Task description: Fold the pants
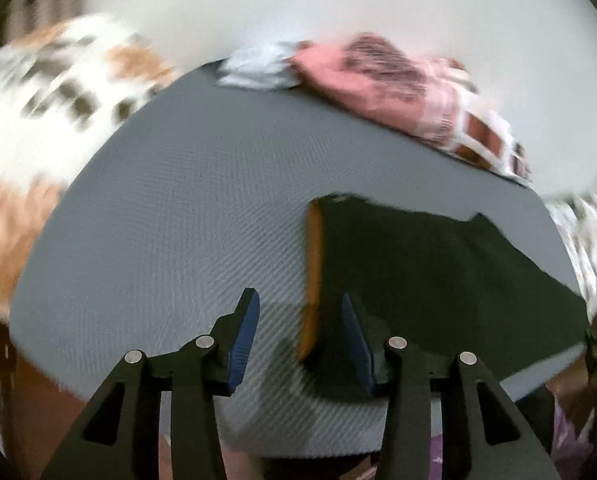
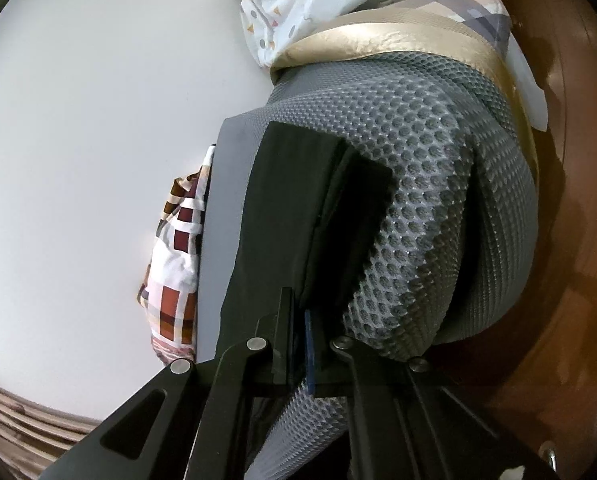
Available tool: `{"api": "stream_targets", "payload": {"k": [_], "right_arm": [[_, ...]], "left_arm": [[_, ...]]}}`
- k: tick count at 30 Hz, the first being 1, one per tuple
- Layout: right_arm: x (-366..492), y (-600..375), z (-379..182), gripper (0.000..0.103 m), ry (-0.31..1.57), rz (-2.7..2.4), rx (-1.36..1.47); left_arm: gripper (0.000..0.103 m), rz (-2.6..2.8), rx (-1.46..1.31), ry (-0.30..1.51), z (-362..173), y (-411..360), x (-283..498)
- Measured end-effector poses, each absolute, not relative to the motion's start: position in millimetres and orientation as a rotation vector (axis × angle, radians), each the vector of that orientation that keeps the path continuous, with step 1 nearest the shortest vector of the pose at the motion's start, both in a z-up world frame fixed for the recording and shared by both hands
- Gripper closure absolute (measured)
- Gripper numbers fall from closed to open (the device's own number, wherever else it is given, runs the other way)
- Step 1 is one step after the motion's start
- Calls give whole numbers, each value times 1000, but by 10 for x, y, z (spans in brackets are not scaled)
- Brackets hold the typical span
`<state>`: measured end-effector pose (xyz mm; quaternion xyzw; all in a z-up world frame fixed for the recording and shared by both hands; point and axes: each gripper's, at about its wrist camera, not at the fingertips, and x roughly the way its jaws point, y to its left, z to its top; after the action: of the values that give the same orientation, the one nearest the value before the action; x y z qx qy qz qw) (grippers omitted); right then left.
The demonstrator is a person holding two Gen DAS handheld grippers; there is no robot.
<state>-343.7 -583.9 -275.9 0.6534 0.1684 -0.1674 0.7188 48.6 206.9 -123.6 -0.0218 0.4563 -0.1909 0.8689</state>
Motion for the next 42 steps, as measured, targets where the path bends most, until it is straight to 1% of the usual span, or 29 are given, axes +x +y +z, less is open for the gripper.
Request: {"api": "stream_targets", "payload": {"k": [2,5,10,14,15,16,17,18,20,22,26,28,30,32,33,34,36,41,42], "right_arm": [[-3444,-5831,-2774,98,361,-373,1461],[-3439,-5816,-2765,98,358,-385,1471],[-3402,-5809,-2706,98,395,-413,1442],[-3383,-5798,-2686,98,403,-427,1437],[-3380,-5795,-2681,98,404,-431,1437],[-3382,-5796,-2681,98,405,-433,1437],[-3377,-5792,-2676,98,406,-438,1436],[-3371,-5789,-2674,98,407,-441,1435],[-3362,-5774,-2669,98,407,-447,1429],[-3364,-5764,-2667,98,406,-451,1425],[-3364,-5758,-2669,98,403,-456,1423],[-3354,-5769,-2671,98,409,-449,1433],[-3360,-5781,-2676,98,412,-442,1434],[-3364,-5803,-2685,99,410,-439,1434],[-3359,-5805,-2690,99,406,-438,1436],[-3349,-5804,-2696,99,405,-435,1439],[-3333,-5799,-2694,99,408,-436,1436],[-3347,-5796,-2689,99,416,-439,1442],[-3345,-5795,-2687,99,418,-440,1442]], "left_arm": [[55,-442,15,967,-1227,1902,631],[55,-485,27,1019,-1315,1781,878],[55,-607,-149,1170,-1589,1745,1246],[55,-640,-137,1149,-1593,1633,1333],[59,-628,-101,1140,-1588,1580,1356],[78,-610,-72,1141,-1600,1546,1374],[90,-593,-47,1150,-1623,1517,1408],[97,-581,-35,1158,-1644,1493,1444],[100,-553,-19,1140,-1636,1489,1486],[102,-521,-3,1085,-1558,1496,1528],[102,-508,-19,1095,-1557,1503,1674],[101,-539,-77,1077,-1454,1614,1651],[97,-523,-92,1077,-1394,1717,1630],[81,-507,-66,1097,-1391,1799,1593],[61,-510,-41,1118,-1427,1803,1567],[47,-525,-28,1146,-1475,1784,1544],[46,-582,-24,1187,-1574,1707,1501],[47,-646,14,1215,-1732,1500,1460],[63,-618,54,1186,-1726,1457,1440]]}}
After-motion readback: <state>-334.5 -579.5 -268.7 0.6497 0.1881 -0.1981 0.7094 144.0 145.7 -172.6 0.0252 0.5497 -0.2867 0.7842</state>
